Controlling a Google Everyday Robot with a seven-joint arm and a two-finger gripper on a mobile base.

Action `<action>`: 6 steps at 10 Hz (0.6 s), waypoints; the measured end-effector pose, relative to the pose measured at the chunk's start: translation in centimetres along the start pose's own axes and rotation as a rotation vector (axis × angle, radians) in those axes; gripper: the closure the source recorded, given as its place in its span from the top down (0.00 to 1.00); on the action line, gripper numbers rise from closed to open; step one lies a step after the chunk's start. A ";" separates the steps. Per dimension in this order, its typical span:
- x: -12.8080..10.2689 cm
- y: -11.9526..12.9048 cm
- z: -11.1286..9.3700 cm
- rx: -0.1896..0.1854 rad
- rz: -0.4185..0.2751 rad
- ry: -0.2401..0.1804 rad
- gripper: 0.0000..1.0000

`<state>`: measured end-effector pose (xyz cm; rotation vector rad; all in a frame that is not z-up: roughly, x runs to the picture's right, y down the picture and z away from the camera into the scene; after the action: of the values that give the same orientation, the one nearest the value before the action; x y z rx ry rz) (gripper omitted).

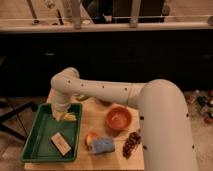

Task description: Place banana in tray

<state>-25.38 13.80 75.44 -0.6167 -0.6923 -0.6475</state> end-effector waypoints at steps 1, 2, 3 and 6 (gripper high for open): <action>-0.1 0.1 0.0 0.001 -0.003 -0.003 0.00; -0.2 0.2 0.1 0.005 -0.005 -0.007 0.00; -0.3 0.3 0.0 0.012 -0.007 -0.010 0.00; -0.8 0.4 -0.6 0.064 -0.010 -0.019 0.16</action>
<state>-25.34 13.89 74.40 -0.5613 -0.7311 -0.6272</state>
